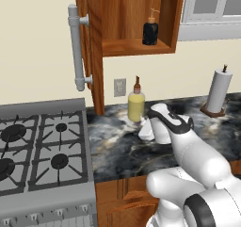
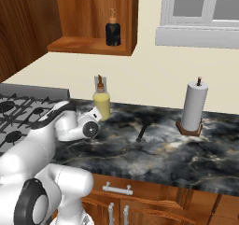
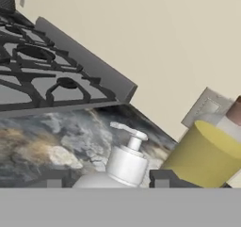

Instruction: Pick the soap dispenser and dish brush from the cabinet and place them on the counter.

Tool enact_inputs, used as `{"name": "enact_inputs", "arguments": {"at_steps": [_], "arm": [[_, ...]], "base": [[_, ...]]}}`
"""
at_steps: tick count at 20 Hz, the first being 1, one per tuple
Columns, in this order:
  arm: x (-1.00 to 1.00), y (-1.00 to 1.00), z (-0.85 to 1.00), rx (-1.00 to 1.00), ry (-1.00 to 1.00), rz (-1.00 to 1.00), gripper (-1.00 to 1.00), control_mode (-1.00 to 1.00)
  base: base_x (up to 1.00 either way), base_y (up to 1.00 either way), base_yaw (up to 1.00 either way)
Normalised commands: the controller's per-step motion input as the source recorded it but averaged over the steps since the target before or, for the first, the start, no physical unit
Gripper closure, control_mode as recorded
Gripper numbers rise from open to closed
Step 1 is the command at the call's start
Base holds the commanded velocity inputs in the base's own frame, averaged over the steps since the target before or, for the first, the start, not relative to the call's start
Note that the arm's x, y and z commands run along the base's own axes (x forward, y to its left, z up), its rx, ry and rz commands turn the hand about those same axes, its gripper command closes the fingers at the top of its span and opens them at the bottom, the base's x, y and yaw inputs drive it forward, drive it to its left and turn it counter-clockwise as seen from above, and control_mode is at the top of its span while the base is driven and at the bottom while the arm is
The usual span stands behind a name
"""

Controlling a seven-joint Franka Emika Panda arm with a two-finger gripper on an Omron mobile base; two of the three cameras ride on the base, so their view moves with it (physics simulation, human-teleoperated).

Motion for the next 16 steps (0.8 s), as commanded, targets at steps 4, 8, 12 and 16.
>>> {"name": "enact_inputs", "arguments": {"at_steps": [4,8,12,16], "arm": [[0.00,-0.33,-0.07,0.00,0.00,0.00,1.00,-1.00],[-0.03,-0.31,-0.06,0.00,-0.04,0.00,1.00,-1.00],[0.00,-0.19,-0.16,0.06,-0.06,0.01,1.00,-1.00],[0.00,-0.04,-0.23,0.12,-0.09,0.05,1.00,-1.00]], "base": [[0.00,0.00,0.00],[0.00,0.00,0.00],[0.00,0.00,0.00],[0.00,0.00,0.00]]}}
